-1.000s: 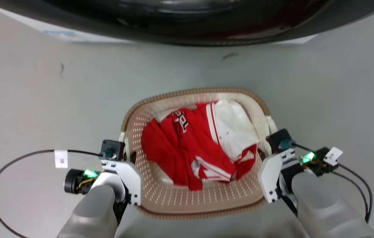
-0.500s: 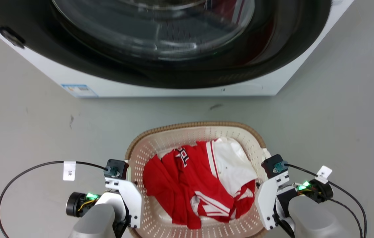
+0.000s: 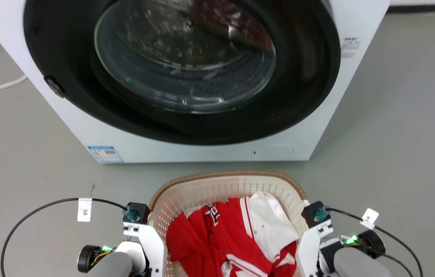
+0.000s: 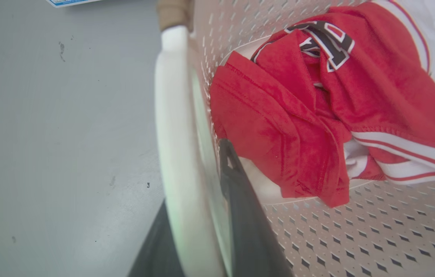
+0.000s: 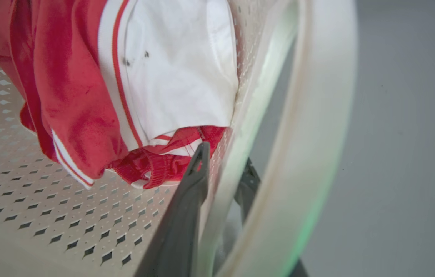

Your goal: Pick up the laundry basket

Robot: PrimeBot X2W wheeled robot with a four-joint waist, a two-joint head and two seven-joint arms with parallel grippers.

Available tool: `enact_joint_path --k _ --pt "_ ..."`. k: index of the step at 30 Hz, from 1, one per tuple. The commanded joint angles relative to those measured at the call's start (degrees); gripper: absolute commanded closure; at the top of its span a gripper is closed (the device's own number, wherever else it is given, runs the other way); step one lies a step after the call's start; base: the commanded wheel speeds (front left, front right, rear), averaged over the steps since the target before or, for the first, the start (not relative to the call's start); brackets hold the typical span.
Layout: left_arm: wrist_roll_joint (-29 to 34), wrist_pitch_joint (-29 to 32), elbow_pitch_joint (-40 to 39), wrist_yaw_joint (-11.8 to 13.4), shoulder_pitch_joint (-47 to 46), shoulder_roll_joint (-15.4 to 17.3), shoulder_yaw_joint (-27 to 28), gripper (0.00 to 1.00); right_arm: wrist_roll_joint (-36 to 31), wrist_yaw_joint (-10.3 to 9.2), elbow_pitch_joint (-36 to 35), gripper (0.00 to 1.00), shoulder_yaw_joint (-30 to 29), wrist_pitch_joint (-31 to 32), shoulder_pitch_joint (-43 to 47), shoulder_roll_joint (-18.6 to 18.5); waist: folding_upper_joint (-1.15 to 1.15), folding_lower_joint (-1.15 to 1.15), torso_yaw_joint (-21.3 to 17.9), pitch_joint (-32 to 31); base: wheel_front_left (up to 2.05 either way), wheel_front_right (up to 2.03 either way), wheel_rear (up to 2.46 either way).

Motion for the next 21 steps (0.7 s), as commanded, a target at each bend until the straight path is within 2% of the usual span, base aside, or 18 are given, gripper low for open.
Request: enact_joint_path --k 1,10,21 --pt "-0.6 0.8 -0.7 -0.3 0.8 -0.4 -1.2 1.0 0.5 0.78 -0.5 1.0 1.0 0.1 0.8 1.0 0.0 0.01 0.2 -2.8 0.0 0.0 0.0" --pt "-4.9 5.5 -1.5 -0.4 2.5 0.5 -6.2 1.0 4.3 0.78 -0.5 1.0 4.2 2.8 3.2 0.6 0.0 0.01 0.5 -8.7 0.0 0.0 0.0" --pt "-9.4 9.3 -2.1 -0.4 3.5 1.3 -10.9 1.0 8.8 0.71 -1.2 1.0 7.1 5.1 3.5 -0.8 0.0 0.01 0.5 -12.1 0.0 0.0 0.0"
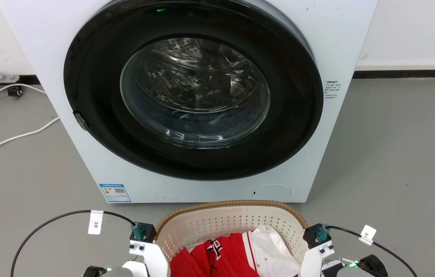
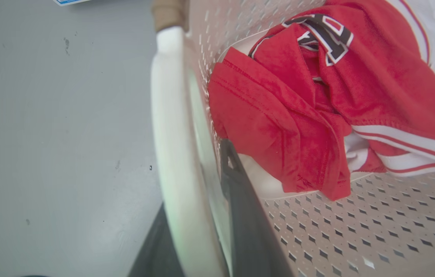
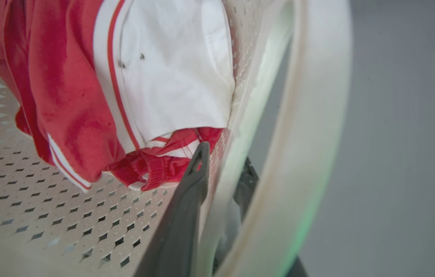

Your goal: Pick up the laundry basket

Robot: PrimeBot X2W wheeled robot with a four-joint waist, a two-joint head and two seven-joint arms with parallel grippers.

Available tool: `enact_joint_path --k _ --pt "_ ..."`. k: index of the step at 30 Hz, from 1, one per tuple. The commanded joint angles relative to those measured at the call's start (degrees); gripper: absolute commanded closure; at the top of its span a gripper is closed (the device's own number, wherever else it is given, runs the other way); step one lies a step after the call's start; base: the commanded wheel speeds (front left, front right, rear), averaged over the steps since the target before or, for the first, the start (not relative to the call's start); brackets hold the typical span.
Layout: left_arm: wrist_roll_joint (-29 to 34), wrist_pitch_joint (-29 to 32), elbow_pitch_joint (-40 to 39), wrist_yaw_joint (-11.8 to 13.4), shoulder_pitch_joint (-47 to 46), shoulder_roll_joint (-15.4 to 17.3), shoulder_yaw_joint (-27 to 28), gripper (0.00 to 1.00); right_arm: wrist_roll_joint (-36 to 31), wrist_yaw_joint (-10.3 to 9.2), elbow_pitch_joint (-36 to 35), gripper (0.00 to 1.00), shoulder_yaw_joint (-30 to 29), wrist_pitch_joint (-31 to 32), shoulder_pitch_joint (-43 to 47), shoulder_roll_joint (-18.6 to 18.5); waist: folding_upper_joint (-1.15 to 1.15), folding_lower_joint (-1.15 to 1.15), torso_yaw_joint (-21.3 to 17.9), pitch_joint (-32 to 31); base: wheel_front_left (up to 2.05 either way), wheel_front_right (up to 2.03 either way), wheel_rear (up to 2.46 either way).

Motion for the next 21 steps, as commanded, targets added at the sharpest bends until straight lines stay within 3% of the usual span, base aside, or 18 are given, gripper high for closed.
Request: enact_joint_path --k 1,21 --pt "-0.6 1.2 -0.4 -0.7 0.8 -0.2 -1.2 1.0 0.4 0.62 -0.8 1.0 0.7 -0.4 -0.5 0.0 0.0 0.01 0.2 -0.4 0.0 0.0 0.0" --pt "-7.3 6.5 -1.4 -0.7 -0.7 0.8 -7.5 1.0 6.4 0.56 -1.4 1.0 5.9 4.0 -0.4 -0.8 0.0 0.01 0.3 -1.4 0.0 0.0 0.0"
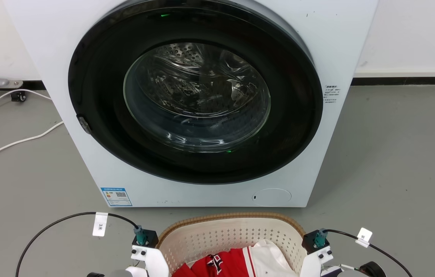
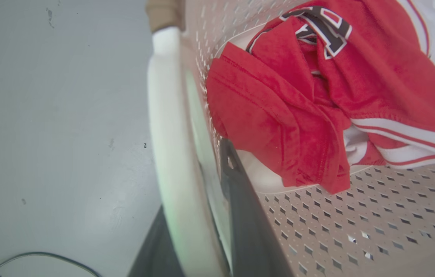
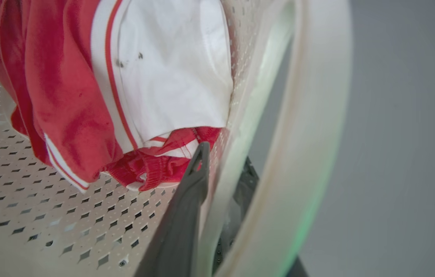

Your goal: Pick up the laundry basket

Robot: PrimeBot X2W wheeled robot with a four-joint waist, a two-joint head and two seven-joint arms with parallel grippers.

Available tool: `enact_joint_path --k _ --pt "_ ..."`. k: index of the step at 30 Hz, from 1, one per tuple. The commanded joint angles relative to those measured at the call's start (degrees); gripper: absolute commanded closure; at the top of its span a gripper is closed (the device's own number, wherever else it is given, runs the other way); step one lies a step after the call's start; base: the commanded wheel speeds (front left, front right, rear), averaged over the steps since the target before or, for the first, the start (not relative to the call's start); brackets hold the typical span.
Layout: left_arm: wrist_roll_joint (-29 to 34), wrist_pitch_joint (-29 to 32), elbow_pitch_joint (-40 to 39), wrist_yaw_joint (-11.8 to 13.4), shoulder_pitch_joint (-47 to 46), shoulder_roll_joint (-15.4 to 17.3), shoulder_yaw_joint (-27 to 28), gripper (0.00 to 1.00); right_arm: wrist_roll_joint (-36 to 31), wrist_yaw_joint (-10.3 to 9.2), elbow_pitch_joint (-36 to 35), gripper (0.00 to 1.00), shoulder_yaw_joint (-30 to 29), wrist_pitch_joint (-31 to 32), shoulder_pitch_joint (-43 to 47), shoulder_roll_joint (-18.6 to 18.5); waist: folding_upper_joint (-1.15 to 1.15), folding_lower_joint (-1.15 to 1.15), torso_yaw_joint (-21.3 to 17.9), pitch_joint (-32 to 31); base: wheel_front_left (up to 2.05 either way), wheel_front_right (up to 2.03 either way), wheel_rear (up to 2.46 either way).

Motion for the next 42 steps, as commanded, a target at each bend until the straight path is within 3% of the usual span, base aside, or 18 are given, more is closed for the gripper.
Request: enact_joint_path --k 1,42 --pt "-0.1 0.7 -0.5 -0.7 -0.4 -0.1 -0.9 1.0 0.1 0.47 -0.8 1.0 0.5 -0.3 -0.6 0.1 -0.01 0.0 -0.1 0.0 0.0 0.0 0.0" --pt "-8.3 -0.4 0.5 -0.7 -2.8 0.3 -9.9 1.0 8.4 0.48 -0.5 1.0 9.0 -0.2 -1.8 -0.6 -0.01 0.0 -0.2 0.1 0.0 0.0 0.0"
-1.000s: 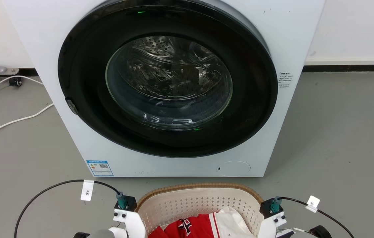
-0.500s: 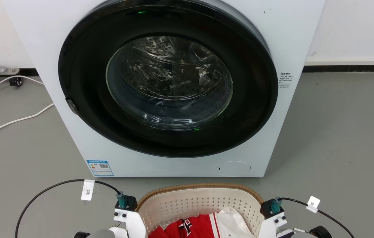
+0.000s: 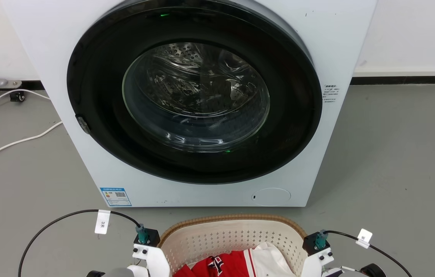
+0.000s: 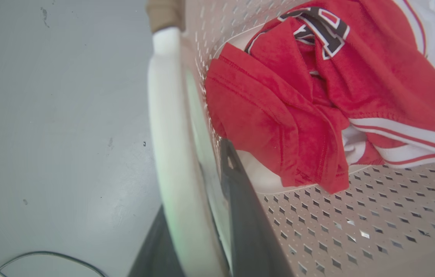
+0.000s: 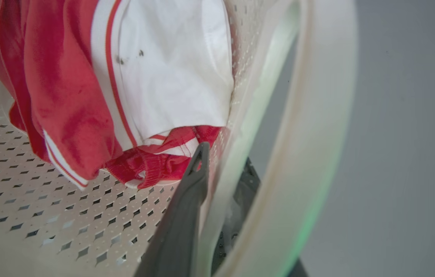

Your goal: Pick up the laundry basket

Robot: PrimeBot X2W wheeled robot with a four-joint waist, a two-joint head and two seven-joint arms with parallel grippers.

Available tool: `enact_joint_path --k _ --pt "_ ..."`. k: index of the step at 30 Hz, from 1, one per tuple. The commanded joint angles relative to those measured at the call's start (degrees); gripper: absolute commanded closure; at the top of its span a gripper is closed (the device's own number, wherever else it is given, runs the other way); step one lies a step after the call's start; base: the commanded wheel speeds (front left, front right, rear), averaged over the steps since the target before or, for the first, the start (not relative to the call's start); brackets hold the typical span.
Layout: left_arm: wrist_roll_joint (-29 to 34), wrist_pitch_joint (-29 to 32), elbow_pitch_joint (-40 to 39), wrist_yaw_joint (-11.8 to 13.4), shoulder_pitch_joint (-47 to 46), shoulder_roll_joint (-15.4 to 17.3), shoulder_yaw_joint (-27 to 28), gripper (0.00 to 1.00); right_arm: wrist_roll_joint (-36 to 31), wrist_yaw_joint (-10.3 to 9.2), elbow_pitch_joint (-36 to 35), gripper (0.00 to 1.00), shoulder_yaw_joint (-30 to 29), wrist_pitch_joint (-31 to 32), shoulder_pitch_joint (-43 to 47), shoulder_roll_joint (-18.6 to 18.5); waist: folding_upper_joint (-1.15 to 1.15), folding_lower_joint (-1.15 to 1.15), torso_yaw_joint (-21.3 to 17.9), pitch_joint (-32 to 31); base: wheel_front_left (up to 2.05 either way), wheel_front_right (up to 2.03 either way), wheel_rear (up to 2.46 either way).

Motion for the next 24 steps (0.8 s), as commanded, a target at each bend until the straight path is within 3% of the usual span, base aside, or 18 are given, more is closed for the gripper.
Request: enact_joint_path --k 1,24 --pt "0.0 -0.1 -0.2 -0.7 -0.7 -0.2 -0.7 1.0 0.1 0.49 -0.3 1.0 0.5 -0.5 -0.8 0.2 0.0 0.0 0.0 -0.1 0.0 0.0 0.0" --pt "-2.9 -1.1 0.4 -0.7 -0.9 -0.1 -3.9 1.0 1.9 0.49 -0.1 1.0 2.8 -1.1 -0.4 0.0 0.0 0.0 0.1 -0.6 0.0 0.0 0.0"
